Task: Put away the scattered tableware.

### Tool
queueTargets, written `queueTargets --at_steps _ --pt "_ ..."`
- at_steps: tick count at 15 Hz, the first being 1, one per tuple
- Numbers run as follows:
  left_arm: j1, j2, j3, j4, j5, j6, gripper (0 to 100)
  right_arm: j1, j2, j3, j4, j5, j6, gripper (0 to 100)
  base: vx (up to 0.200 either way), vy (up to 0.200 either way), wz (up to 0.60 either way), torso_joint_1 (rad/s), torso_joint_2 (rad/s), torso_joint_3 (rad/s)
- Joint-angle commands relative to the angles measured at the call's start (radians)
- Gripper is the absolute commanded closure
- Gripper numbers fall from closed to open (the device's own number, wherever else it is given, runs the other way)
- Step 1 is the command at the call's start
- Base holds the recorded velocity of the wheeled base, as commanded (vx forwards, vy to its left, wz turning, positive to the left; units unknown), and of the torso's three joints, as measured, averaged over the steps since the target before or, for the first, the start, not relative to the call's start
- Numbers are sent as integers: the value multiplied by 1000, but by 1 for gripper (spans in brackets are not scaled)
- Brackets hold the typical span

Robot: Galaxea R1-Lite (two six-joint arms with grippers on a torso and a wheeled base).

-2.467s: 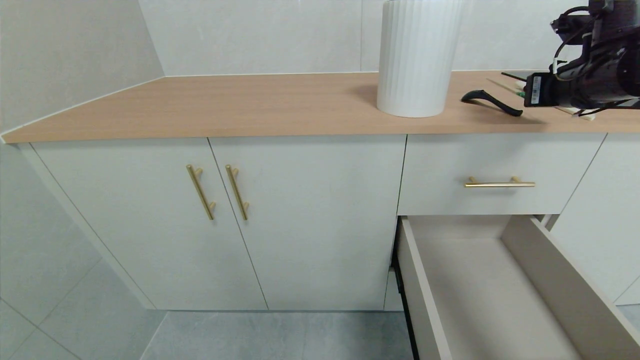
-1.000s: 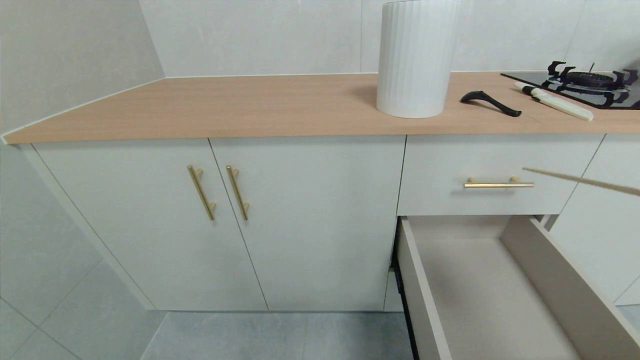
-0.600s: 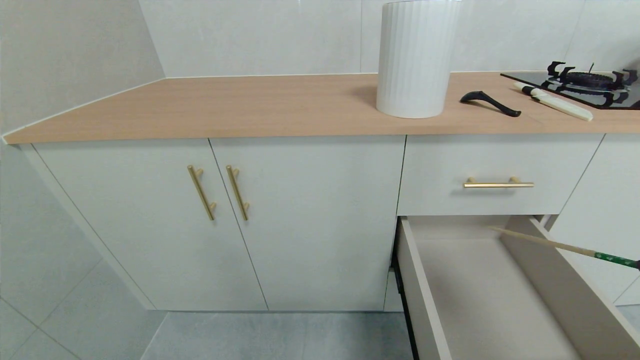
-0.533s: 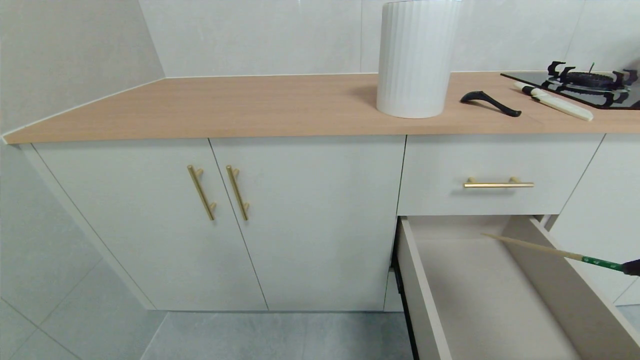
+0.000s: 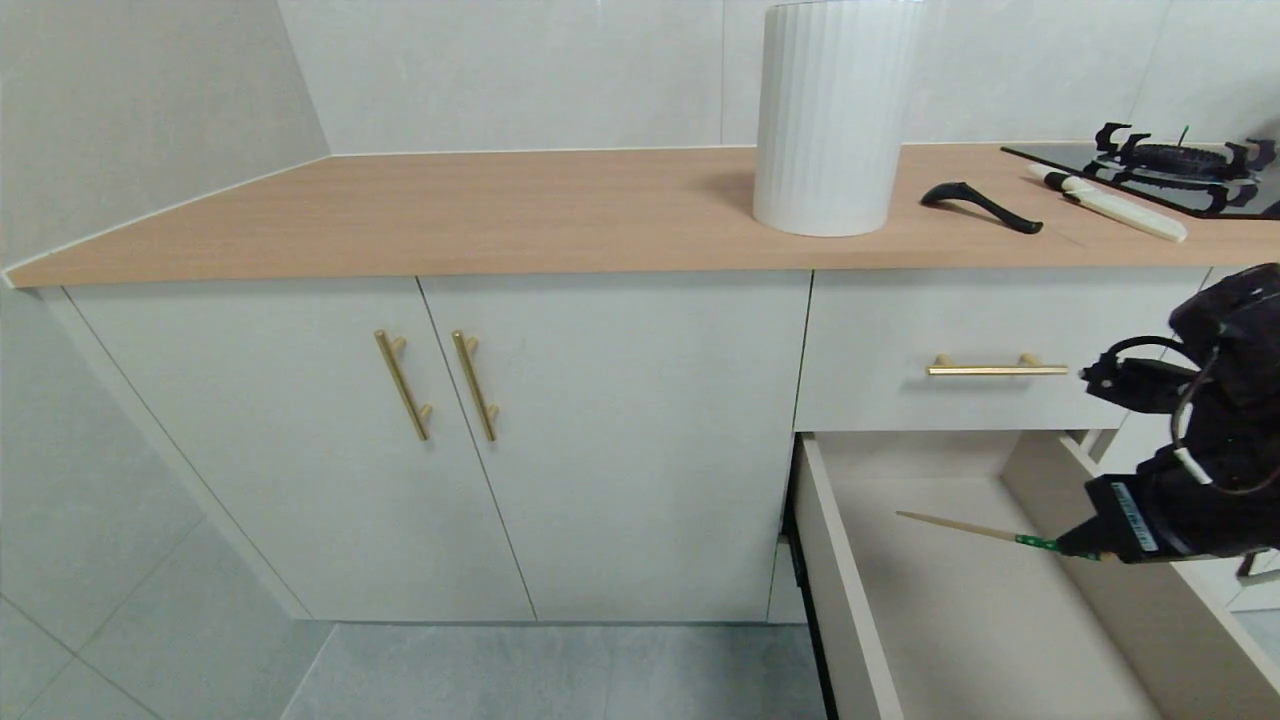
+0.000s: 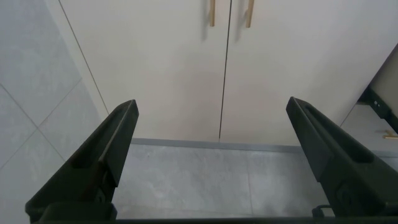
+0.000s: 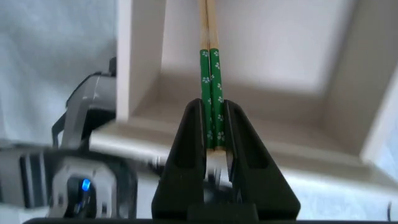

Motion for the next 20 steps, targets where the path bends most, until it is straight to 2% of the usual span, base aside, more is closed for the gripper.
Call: queueTargets --at_steps 1,6,12,20 --pt "0 0 0 0 1 0 0 0 167 99 -164 -16 2 100 0 0 0 0 0 0" --pt "0 0 0 0 1 0 0 0 368 163 -414 -30 34 100 0 0 0 0 0 0" --pt "0 0 0 0 1 0 0 2 497 257 -681 -33 51 100 0 0 0 0 0 0" --pt "0 0 0 0 1 0 0 57 790 333 -1036 -180 51 100 0 0 0 0 0 0"
